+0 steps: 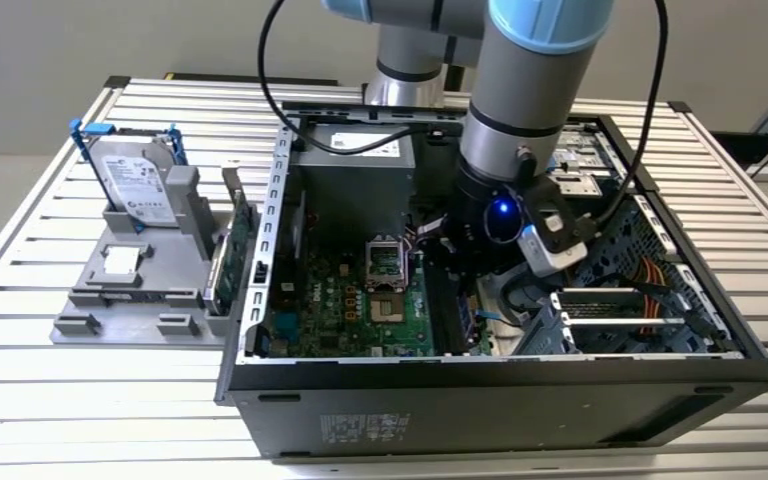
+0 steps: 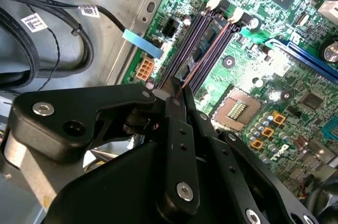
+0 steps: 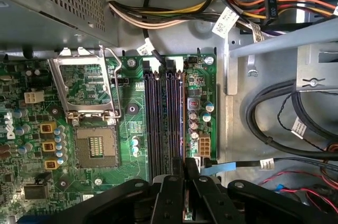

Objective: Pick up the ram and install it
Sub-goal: 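Insert the ram into the slot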

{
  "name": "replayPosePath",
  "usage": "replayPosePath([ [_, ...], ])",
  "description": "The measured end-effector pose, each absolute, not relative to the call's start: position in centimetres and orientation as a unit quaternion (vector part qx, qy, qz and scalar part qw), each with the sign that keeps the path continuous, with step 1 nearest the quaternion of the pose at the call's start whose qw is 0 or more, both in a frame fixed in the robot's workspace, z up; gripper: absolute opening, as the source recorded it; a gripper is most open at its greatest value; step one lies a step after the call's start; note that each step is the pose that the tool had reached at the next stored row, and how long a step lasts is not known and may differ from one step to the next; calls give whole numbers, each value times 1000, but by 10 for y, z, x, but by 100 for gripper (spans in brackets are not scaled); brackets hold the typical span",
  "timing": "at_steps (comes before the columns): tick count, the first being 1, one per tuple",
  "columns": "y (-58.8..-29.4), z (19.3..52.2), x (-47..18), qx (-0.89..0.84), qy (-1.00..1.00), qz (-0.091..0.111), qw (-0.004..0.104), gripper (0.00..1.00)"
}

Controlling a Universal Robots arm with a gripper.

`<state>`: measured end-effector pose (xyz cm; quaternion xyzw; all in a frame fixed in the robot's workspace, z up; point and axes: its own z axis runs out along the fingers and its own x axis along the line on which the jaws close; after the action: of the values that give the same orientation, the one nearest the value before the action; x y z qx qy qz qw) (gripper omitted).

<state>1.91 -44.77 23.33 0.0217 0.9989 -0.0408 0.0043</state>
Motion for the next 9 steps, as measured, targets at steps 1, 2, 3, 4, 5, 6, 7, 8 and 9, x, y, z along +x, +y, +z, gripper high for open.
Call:
replayPosePath([
  [1,-448,233,19,22,999,-41,4,0],
  [2,-448,232,19,22,999,-41,4,0],
  [3,-447,231,19,22,999,-41,4,0],
  [4,-447,231,19,22,999,-41,4,0],
  [5,-447,230,19,22,999,-41,4,0],
  [6,-447,230,19,22,999,-41,4,0],
  [7,-447,230,19,22,999,-41,4,0],
  [8,-447,229,19,22,999,-41,4,0],
  [9,-447,229,19,22,999,-41,4,0],
])
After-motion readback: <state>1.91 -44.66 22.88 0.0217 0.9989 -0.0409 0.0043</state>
